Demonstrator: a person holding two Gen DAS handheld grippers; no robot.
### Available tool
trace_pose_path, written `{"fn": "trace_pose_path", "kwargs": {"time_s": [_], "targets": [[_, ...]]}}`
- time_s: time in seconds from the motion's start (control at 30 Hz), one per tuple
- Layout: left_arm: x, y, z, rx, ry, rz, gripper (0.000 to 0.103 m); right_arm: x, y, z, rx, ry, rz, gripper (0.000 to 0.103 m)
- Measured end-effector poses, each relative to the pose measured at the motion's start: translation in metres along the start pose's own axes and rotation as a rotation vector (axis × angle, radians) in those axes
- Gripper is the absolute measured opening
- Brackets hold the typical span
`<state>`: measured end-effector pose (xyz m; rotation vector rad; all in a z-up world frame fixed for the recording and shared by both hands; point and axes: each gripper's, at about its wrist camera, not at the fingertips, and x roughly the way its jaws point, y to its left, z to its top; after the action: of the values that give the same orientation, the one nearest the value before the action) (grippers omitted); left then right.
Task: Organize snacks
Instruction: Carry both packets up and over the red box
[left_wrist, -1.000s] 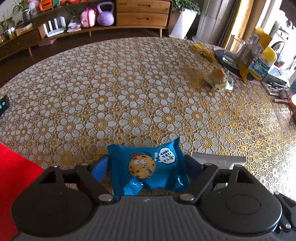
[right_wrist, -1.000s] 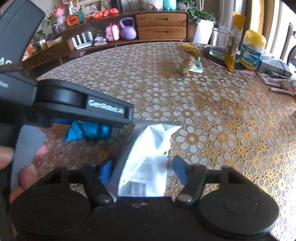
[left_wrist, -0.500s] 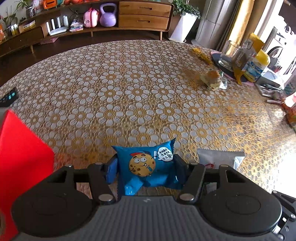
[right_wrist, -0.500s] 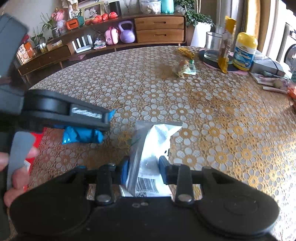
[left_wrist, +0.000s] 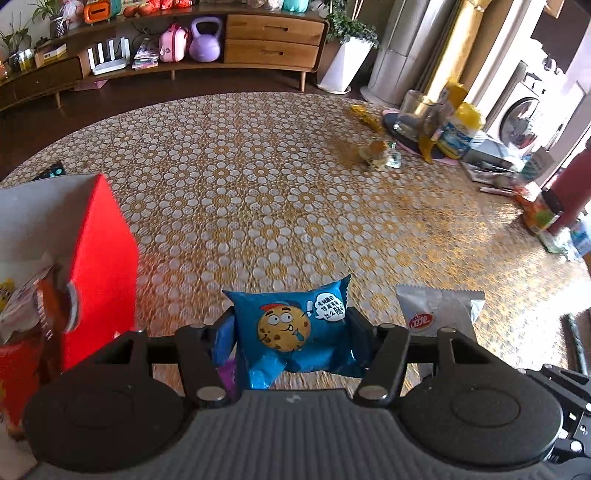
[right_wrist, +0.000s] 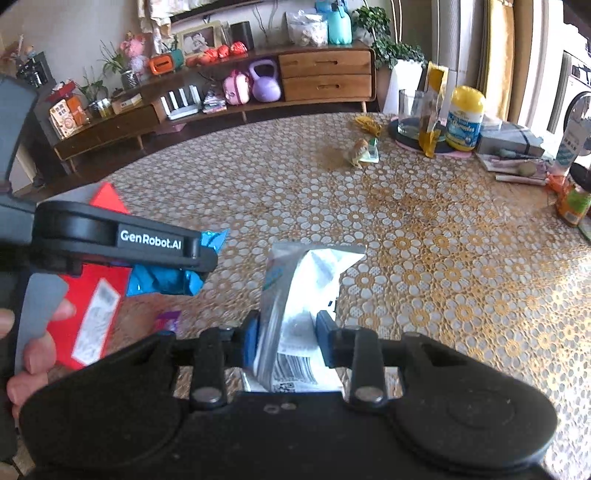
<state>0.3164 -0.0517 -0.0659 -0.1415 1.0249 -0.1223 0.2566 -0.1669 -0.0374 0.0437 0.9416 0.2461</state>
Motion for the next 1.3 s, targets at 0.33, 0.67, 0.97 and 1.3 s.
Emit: {"fn": "trace_pose_path", "kwargs": {"time_s": [0.33,0.67,0.97,1.3], "targets": [[-0.069,0.008,-0.028,0.032,-0.035,-0.030,0.061,-0.064,0.022,-0.012,-0.036,-0.038,0.022,0.030],[-0.130,0.041,-0.051,0.033,-0.085,-0.032,0.061,-0.113,0.057,-0.016,-0.089,-0.086,0.054,0.030],[-0.175,0.084,-0.059,0.014,-0.131,-0.007,0.061,-0.131,0.101,-0.012,-0.160,-0.114,0.086,0.030],[-0.206,0.141,-0.058,-0.028,-0.174,0.053,0.061,-0.128,0.152,0.001,-0.216,-0.125,0.132,0.030]]}}
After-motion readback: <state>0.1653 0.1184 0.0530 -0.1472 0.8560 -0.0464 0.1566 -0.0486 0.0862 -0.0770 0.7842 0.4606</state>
